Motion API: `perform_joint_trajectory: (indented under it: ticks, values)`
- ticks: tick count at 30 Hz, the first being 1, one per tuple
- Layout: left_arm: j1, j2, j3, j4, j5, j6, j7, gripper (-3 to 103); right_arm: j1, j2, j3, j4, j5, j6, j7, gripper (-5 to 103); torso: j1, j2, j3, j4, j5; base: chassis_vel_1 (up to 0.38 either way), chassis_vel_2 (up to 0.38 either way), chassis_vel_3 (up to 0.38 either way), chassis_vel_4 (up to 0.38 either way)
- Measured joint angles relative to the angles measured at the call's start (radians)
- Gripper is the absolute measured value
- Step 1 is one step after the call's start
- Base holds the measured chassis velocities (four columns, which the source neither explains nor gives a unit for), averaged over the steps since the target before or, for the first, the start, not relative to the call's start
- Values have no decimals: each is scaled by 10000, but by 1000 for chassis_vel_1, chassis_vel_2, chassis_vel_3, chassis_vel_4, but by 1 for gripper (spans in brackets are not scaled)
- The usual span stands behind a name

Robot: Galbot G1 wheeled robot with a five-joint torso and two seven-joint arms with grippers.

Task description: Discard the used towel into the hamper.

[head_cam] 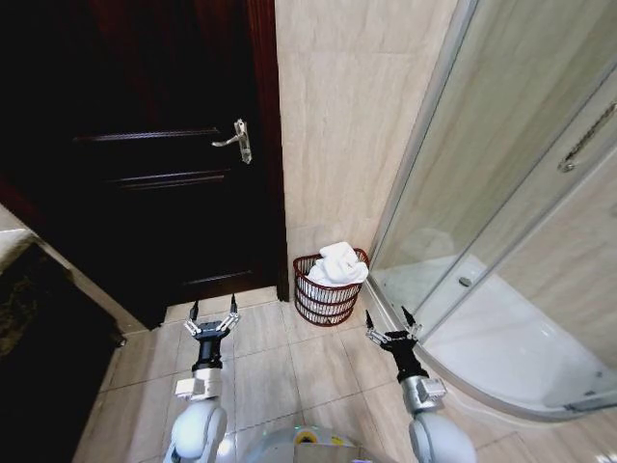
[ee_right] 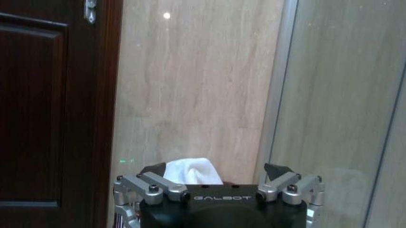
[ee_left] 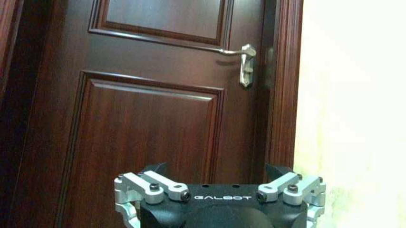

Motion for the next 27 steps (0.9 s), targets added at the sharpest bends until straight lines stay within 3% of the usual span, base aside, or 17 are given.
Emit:
perform_joint_trajectory:
  ticks: [15,27]
  values:
    - [-194,47,-93,100,44,-91,-222,100,147,18,10,-317,-316,113,-333,100,-262,-642,-385,0,0,0,0,0,0]
    - [-196,108,-113,62,85,-124,-215,100,84,38,325,-403,-46,308,-901,100,-282,-682,-414,0,0,-9,5,5,-11]
